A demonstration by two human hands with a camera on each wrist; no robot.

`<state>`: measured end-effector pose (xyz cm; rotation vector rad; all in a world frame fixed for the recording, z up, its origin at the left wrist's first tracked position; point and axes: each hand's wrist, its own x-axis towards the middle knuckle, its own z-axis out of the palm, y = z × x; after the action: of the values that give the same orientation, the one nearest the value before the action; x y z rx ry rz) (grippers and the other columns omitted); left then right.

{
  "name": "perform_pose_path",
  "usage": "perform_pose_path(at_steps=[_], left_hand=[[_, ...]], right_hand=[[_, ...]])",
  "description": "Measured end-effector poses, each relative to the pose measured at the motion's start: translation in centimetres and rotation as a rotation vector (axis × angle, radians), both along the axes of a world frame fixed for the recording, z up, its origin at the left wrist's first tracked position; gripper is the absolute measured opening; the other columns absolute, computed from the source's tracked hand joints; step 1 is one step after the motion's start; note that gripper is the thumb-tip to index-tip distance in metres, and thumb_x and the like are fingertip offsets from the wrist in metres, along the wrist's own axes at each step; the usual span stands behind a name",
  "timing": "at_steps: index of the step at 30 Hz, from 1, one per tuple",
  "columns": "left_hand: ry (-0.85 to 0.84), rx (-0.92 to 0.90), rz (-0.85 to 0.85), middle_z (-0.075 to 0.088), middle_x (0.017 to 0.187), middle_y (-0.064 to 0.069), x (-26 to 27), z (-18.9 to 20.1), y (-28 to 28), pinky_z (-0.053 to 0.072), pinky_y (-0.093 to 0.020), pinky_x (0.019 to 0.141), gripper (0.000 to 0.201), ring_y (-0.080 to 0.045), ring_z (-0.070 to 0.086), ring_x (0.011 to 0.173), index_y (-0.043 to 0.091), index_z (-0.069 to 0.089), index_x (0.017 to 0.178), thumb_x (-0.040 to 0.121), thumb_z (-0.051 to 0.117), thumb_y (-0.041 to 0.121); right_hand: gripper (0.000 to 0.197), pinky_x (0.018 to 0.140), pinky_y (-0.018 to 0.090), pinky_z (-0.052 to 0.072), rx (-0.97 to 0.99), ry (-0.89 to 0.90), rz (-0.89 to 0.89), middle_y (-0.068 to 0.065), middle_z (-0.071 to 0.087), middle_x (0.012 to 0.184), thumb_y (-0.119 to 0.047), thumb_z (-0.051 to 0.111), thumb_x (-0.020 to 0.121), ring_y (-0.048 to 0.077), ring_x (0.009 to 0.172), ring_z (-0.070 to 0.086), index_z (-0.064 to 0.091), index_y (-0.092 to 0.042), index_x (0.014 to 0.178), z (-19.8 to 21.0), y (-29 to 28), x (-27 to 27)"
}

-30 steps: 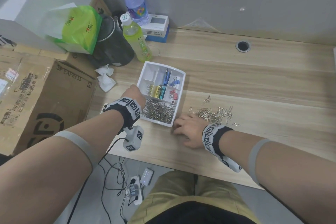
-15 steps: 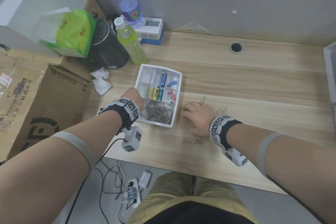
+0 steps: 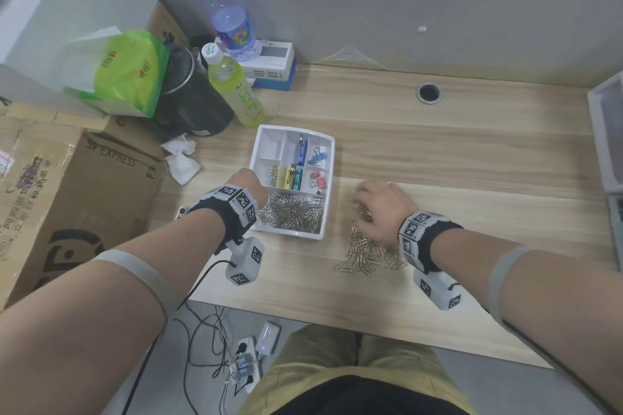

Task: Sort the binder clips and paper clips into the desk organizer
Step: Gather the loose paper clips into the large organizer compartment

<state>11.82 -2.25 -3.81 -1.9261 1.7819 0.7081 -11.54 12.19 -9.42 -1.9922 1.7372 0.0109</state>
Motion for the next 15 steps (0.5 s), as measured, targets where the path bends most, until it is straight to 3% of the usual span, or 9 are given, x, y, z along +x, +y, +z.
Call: perform_pose_path(at_steps=[3,11,15], left_hand=[[-0.004,0.005,-0.003,0.048,0.065,-0.004,-0.2,0.0,0.1,0.036,-0.023,0.047,0.024,-0.015,0.044,0.054,0.008,0.044,0.068,0.091,0.05,0.005],[-0.008,-0.014,-0.01,0.048,0.063,-0.004,-0.7,0.0,0.3,0.035,-0.024,0.046,0.026,-0.016,0.043,0.052,0.008,0.044,0.066,0.091,0.05,0.005],[-0.02,-0.015,-0.033,0.048,0.062,-0.004,-0.8,0.1,0.6,0.034,-0.024,0.045,0.027,-0.015,0.043,0.051,0.008,0.044,0.065,0.091,0.05,0.006]], right_hand=[[0.066,0.105,0.043,0.037,0.062,0.036,-0.123,0.003,0.044,0.138,-0.05,0.051,0.079,0.024,0.128,0.04,0.045,-0.018,0.137,-0.4,-0.6,-0.6],[0.042,0.088,0.037,0.045,0.186,-0.035,0.044,-0.002,0.051,0.106,-0.039,0.058,0.076,0.019,0.101,0.046,0.061,-0.022,0.115,-0.3,0.8,-0.3],[0.067,0.097,0.038,0.043,0.152,-0.003,-0.141,0.0,0.048,0.125,-0.051,0.062,0.073,0.021,0.117,0.044,0.05,-0.022,0.132,0.1,1.3,-2.0]])
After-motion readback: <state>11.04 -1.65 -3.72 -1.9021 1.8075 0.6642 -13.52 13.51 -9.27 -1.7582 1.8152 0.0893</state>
